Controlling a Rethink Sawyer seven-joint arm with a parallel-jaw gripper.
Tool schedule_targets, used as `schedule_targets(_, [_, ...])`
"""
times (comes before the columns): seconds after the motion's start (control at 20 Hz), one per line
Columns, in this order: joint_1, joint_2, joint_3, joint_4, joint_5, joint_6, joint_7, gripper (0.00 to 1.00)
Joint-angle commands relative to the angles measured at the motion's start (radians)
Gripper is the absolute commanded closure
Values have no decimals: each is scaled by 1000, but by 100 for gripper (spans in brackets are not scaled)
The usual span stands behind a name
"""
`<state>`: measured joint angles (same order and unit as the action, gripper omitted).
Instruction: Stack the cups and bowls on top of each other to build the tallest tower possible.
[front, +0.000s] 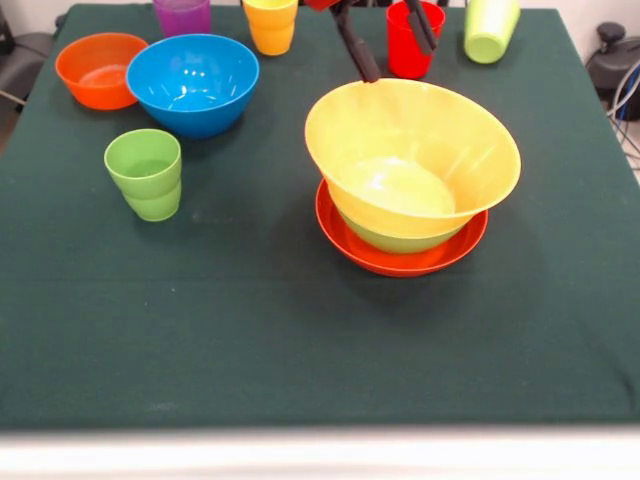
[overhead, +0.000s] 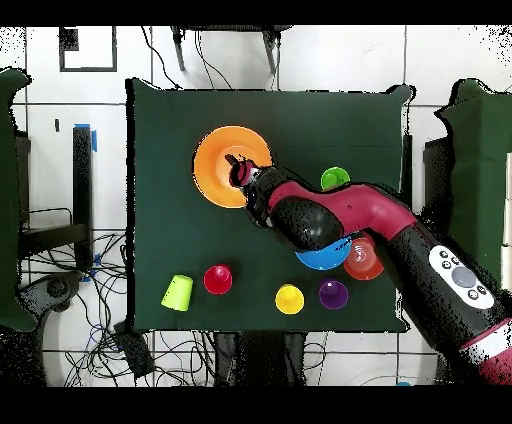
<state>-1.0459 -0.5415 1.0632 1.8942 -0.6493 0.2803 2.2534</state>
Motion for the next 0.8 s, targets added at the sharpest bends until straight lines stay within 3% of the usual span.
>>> schedule_targets(0.05, [54,-35,5,13,-45,149,-206,0])
schedule_targets(0.35, [74,-60,-6,7,-22,188,-199,0])
schedule_targets(0.55, [127,-82,-131,-28,16,464,-252,0])
schedule_targets(0.8, [152,-159,-200,-85,-101,605,-343,0])
